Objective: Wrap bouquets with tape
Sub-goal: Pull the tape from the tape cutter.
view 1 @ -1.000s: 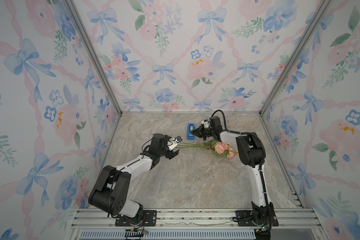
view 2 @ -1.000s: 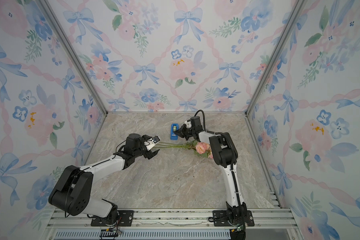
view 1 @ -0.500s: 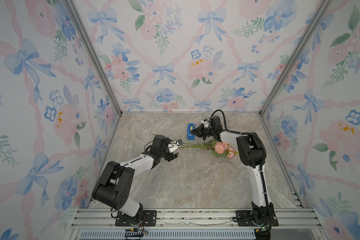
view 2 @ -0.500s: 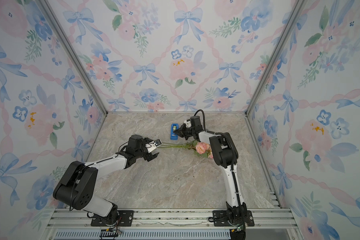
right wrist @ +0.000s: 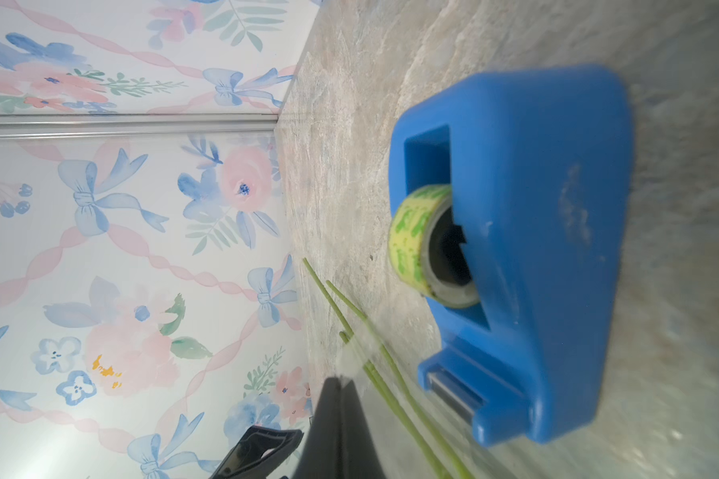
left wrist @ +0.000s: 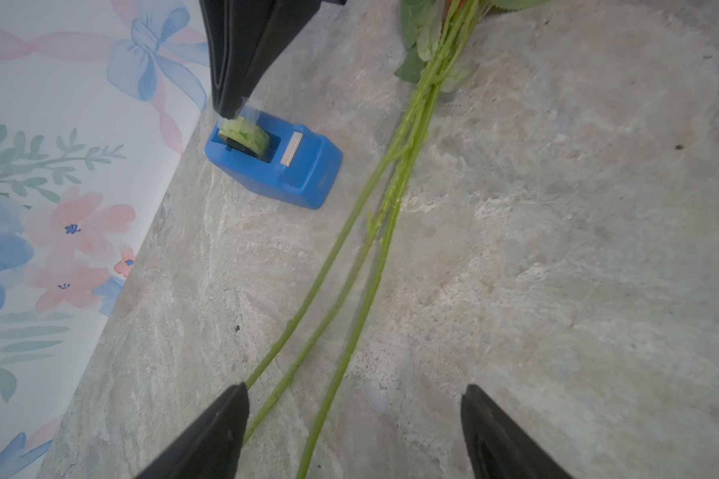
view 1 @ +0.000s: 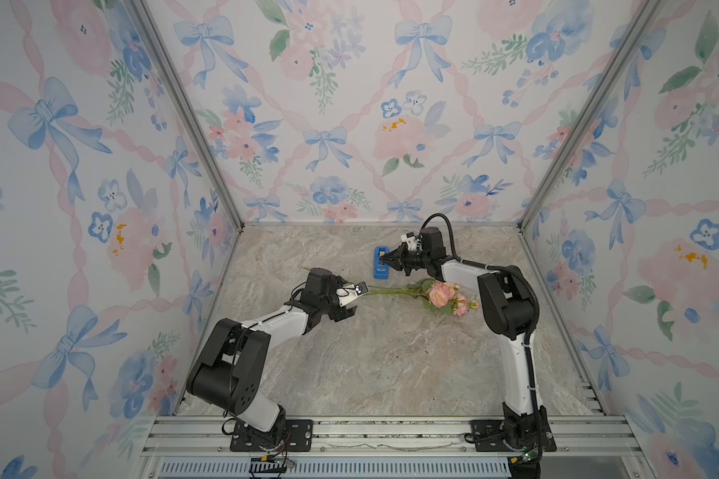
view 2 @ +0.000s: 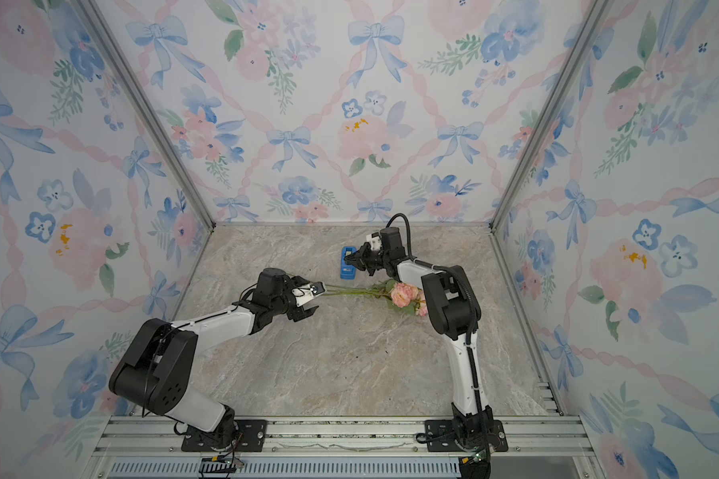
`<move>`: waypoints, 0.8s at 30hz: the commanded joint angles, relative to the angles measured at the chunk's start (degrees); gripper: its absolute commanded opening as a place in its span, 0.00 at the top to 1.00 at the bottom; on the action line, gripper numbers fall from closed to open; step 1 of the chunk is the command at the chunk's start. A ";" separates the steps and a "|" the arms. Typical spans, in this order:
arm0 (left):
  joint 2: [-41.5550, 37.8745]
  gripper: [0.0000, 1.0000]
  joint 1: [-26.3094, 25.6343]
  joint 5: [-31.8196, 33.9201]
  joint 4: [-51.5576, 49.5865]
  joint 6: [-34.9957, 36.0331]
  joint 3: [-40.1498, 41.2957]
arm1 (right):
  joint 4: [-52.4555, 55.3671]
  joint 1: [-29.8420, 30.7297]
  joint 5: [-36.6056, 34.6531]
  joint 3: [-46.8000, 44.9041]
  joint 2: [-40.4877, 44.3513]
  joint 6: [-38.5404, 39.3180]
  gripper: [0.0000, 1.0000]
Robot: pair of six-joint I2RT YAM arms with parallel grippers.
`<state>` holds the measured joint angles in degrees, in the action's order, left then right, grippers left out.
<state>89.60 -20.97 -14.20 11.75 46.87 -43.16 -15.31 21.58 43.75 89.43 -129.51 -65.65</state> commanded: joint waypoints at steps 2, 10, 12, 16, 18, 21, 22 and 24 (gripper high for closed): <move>3.25 0.21 0.24 -3.20 -3.43 3.82 -3.32 | -1.12 1.36 3.52 -2.30 4.03 0.08 1.00; 10.39 0.24 0.32 -5.49 -9.27 7.64 -11.20 | -0.02 2.09 2.36 -7.30 8.23 1.58 1.00; 12.27 0.26 0.33 -6.70 -11.04 8.54 -13.49 | 1.46 2.37 2.22 -7.68 9.15 2.57 1.00; 15.47 0.29 0.37 -8.16 -13.20 9.60 -17.06 | 2.99 2.76 0.42 -8.67 10.72 3.51 1.00; 16.69 0.29 0.37 -8.30 -13.51 10.46 -18.13 | 5.19 2.77 -0.75 -9.07 11.53 4.91 1.00; 18.78 0.29 0.37 -7.20 -15.75 12.16 -20.57 | 7.41 2.78 -1.56 -9.44 12.48 6.31 1.00; 19.46 0.29 0.49 -7.12 -16.75 12.53 -21.57 | 7.72 2.72 -1.56 -9.58 12.66 6.40 1.00; 20.45 0.30 0.63 -7.46 -17.98 13.01 -22.72 | 8.35 2.82 -2.02 -10.00 13.23 6.62 1.00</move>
<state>108.53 -20.91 -20.23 -1.80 57.10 -64.03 -9.67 23.46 40.62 80.25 -119.39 -61.04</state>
